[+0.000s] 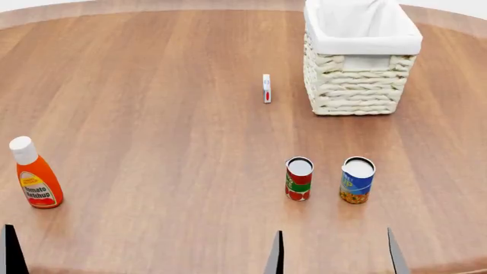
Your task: Pick up the tomato sauce, and put it in the basket.
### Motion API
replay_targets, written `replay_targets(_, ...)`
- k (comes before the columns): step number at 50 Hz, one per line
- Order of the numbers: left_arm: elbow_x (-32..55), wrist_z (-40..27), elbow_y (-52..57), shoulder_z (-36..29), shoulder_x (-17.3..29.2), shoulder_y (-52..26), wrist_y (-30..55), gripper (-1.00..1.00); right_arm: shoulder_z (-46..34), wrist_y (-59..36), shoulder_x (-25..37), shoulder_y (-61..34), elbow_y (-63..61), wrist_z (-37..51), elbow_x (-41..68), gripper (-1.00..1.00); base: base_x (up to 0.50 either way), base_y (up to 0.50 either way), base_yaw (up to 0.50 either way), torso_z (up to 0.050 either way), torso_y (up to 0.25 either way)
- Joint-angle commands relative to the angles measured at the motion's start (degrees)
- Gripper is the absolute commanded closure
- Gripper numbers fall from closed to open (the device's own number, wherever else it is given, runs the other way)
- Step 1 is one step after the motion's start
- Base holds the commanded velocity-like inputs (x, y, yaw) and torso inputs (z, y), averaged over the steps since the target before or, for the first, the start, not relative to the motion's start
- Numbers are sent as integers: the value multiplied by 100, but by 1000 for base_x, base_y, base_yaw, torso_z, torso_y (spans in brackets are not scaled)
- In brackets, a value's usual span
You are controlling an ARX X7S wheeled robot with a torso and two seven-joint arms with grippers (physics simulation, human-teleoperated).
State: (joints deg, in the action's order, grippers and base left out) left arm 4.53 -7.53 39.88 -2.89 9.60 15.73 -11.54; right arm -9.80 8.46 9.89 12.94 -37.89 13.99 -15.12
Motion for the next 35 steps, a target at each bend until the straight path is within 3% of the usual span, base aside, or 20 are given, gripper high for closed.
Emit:
replay_targets(1, -30, -91, 260, -20, 53, 159, -118, -100, -29, 58, 87, 162, -310, 93, -171, -100, 0, 0, 0, 0, 0)
replay_targets(24, 21, -209, 166, -93, 151, 78, -81, -100, -59, -28, 153, 68, -194, 197, -9, -100, 4, 0, 0, 0, 0)
replay_targets(35, -13, -258, 143, -139, 194, 83, -98, -100, -74, 53, 216, 90, -106, 267, 67, -100, 178, 0, 0, 0, 0)
